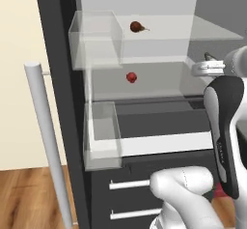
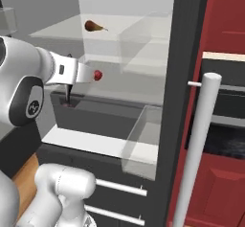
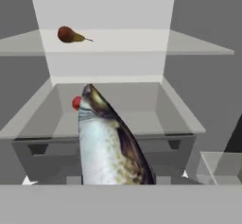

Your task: Open the fridge, remove the pear, bell pepper, and fish, and place them on any counter.

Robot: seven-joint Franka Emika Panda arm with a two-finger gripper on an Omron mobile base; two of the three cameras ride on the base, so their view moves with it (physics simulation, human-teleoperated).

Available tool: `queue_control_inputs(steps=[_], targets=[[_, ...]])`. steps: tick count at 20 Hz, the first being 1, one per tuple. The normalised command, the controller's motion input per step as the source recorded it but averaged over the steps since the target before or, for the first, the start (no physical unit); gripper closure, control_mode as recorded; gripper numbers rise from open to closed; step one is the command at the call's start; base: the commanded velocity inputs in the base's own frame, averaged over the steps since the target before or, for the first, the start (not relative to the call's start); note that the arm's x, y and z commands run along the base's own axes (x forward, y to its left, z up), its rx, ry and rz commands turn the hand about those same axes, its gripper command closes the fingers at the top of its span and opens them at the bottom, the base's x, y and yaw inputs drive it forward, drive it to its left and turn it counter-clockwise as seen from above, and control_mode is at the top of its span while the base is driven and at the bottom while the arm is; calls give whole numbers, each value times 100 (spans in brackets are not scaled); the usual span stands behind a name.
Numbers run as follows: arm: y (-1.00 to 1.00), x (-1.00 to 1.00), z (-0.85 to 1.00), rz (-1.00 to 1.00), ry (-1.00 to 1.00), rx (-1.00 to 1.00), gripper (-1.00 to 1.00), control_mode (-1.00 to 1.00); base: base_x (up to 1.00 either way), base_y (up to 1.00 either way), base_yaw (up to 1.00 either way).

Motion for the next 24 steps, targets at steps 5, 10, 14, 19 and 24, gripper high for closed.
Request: queue_control_inputs(steps=[5,10,14,19,24], targets=[[0,0,0,0,0,0,100,100,-96,17,-18],[0,0,0,0,0,0,100,100,-70,60,-23],[0,0,0,0,0,0,100,100,-82,88,-28],[0,0,0,0,0,0,100,100,-100,18,-35],[0,0,0,0,0,0,100,100,-100,16,-48]])
